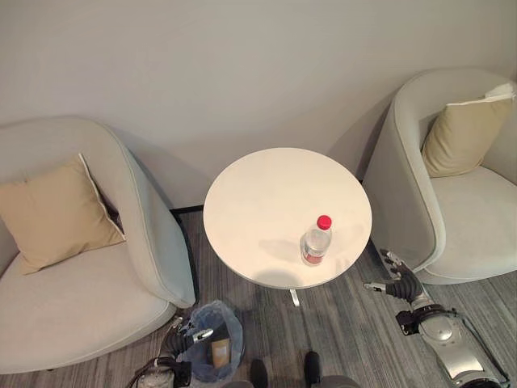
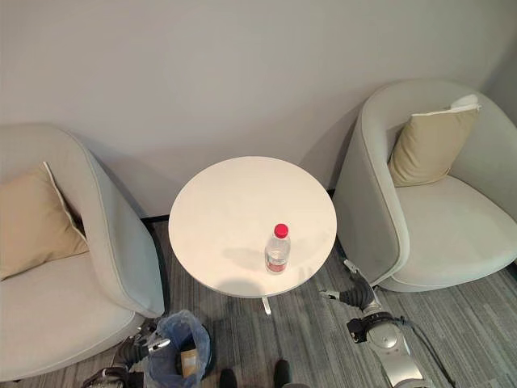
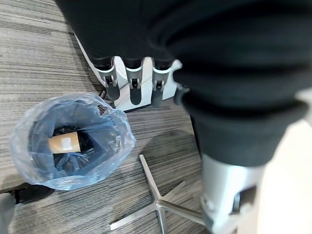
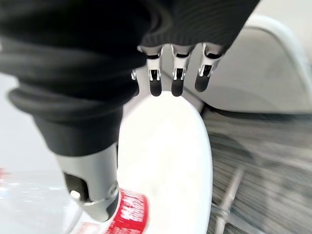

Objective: Gather garbage on tea table into small bin, then transfer packed bag to large trash can.

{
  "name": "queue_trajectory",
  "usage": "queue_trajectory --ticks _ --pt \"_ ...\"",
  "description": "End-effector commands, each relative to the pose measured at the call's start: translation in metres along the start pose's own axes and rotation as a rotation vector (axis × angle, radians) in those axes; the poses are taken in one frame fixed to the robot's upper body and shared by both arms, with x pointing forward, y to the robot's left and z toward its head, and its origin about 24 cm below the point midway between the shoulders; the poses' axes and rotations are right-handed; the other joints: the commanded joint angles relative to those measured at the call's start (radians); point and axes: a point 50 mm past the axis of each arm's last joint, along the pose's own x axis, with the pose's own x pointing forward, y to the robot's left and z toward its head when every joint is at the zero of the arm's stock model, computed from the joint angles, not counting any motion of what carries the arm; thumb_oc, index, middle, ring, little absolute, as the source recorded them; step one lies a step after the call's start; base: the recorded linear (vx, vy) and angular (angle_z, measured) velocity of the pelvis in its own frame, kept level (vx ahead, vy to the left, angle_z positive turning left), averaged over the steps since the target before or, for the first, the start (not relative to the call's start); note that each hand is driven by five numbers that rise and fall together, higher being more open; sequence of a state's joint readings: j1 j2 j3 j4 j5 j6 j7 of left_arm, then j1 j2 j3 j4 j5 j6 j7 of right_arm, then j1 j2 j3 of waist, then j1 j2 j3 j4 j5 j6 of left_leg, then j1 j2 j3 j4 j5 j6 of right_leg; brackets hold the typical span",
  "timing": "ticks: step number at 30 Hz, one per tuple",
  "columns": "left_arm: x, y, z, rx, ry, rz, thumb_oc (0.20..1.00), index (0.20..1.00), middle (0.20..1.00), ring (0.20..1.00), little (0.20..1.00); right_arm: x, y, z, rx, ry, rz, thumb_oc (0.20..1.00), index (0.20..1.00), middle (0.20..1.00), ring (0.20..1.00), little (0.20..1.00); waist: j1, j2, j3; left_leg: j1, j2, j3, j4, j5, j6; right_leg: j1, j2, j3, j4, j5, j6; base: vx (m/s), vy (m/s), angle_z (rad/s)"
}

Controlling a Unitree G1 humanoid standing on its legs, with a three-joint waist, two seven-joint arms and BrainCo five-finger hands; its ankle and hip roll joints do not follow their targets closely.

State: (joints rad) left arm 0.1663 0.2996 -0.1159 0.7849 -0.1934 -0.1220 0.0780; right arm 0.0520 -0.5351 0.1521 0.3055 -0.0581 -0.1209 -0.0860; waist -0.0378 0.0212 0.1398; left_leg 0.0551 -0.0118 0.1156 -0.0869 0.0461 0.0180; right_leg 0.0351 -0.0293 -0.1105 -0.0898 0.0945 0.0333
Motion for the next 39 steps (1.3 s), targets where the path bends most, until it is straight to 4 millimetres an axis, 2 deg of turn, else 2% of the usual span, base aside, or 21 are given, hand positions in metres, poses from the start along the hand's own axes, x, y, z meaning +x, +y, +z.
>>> queue_trajectory --ticks 1,2,6,12,19,27,28,29,31,35,39 --pt "0.010 0.001 0.024 0.040 -0.087 -0.006 1.000 1.000 1.000 1.000 1.000 0.015 -0.004 0.033 -0.100 -0.159 0.004 1.000 1.000 1.000 1.000 1.000 0.017 -0.023 0.011 0.072 0.039 -0.023 0.027 -0.127 -0.065 0.032 -0.047 -0.021 0.026 -0.146 0.068 0.00 0.000 0.00" --pt "0.010 0.001 0.024 0.040 -0.087 -0.006 1.000 1.000 1.000 1.000 1.000 0.015 -0.004 0.033 -0.100 -0.160 0.004 1.000 1.000 1.000 1.000 1.000 0.016 -0.023 0.012 0.073 0.039 -0.023 0.026 -0.127 -0.065 0.033 -0.047 -0.022 0.026 -0.146 0.068 0.03 -0.010 0.00" --pt "0.008 -0.002 0.019 0.050 -0.070 -0.023 1.000 1.000 1.000 1.000 1.000 0.027 0.005 0.055 -0.126 -0.237 0.037 1.000 1.000 1.000 1.000 1.000 0.036 -0.016 0.007 0.080 0.042 -0.034 0.015 -0.119 -0.067 0.051 -0.045 -0.040 0.016 -0.152 0.067 0.03 -0.006 0.03" --pt "0.006 -0.001 0.015 0.058 -0.061 -0.028 1.000 1.000 1.000 1.000 1.000 0.040 0.011 0.063 -0.102 -0.235 0.042 1.000 1.000 1.000 1.000 1.000 0.063 -0.011 0.011 0.074 0.043 -0.052 0.011 -0.112 -0.069 0.057 -0.048 -0.061 0.013 -0.157 0.064 0.02 -0.003 0.17" --pt "0.003 -0.001 0.014 0.051 -0.066 -0.039 1.000 1.000 1.000 1.000 1.000 0.056 0.011 0.061 -0.033 -0.169 0.008 1.000 1.000 1.000 1.000 1.000 0.104 0.000 0.033 0.029 0.039 -0.091 0.006 -0.092 -0.070 0.029 -0.051 -0.100 0.011 -0.156 0.064 -0.01 0.001 0.22" --pt "0.005 0.002 0.021 0.034 -0.092 -0.031 1.000 1.000 1.000 1.000 1.000 0.076 0.005 0.084 0.001 -0.198 -0.019 1.000 1.000 1.000 1.000 1.000 0.146 0.015 0.073 -0.028 0.036 -0.121 0.017 -0.072 -0.074 -0.013 -0.056 -0.119 0.019 -0.152 0.060 -0.04 -0.002 0.09" --pt "0.005 0.003 0.021 0.029 -0.089 -0.029 1.000 1.000 1.000 1.000 1.000 0.080 0.004 0.089 0.012 -0.201 -0.022 0.824 0.824 0.824 0.824 0.824 0.156 0.018 0.075 -0.037 0.035 -0.129 0.019 -0.068 -0.075 -0.019 -0.054 -0.122 0.018 -0.151 0.059 -0.01 -0.007 0.10" --pt "0.005 0.003 0.020 0.027 -0.087 -0.030 1.000 1.000 1.000 1.000 1.000 0.082 0.004 0.091 0.021 -0.203 -0.026 0.507 0.507 0.507 0.507 0.507 0.160 0.018 0.075 -0.039 0.036 -0.132 0.020 -0.067 -0.075 -0.019 -0.054 -0.124 0.016 -0.152 0.058 0.01 -0.005 0.27" --pt "0.004 0.003 0.017 0.022 -0.079 -0.029 1.000 1.000 1.000 1.000 1.000 0.086 0.003 0.099 0.036 -0.219 -0.030 0.200 0.200 0.200 0.200 0.200 0.169 0.020 0.074 -0.040 0.036 -0.138 0.017 -0.063 -0.077 -0.015 -0.052 -0.128 0.012 -0.154 0.056 0.02 -0.007 0.28" --pt "0.002 0.003 0.014 0.029 -0.066 -0.035 1.000 1.000 1.000 1.000 1.000 0.089 0.000 0.109 0.044 -0.252 -0.029 0.200 0.200 0.200 0.200 0.200 0.176 0.019 0.069 -0.039 0.035 -0.147 0.013 -0.060 -0.079 -0.006 -0.050 -0.133 0.007 -0.158 0.053 0.01 -0.007 0.13" --pt "0.003 0.004 0.012 0.036 -0.051 -0.029 1.000 1.000 1.000 1.000 1.000 0.080 -0.013 0.120 0.049 -0.330 -0.053 0.200 0.200 0.200 0.200 0.200 0.171 0.013 0.054 -0.032 0.036 -0.156 0.008 -0.060 -0.083 0.014 -0.051 -0.152 0.003 -0.164 0.053 -0.01 -0.013 0.05"
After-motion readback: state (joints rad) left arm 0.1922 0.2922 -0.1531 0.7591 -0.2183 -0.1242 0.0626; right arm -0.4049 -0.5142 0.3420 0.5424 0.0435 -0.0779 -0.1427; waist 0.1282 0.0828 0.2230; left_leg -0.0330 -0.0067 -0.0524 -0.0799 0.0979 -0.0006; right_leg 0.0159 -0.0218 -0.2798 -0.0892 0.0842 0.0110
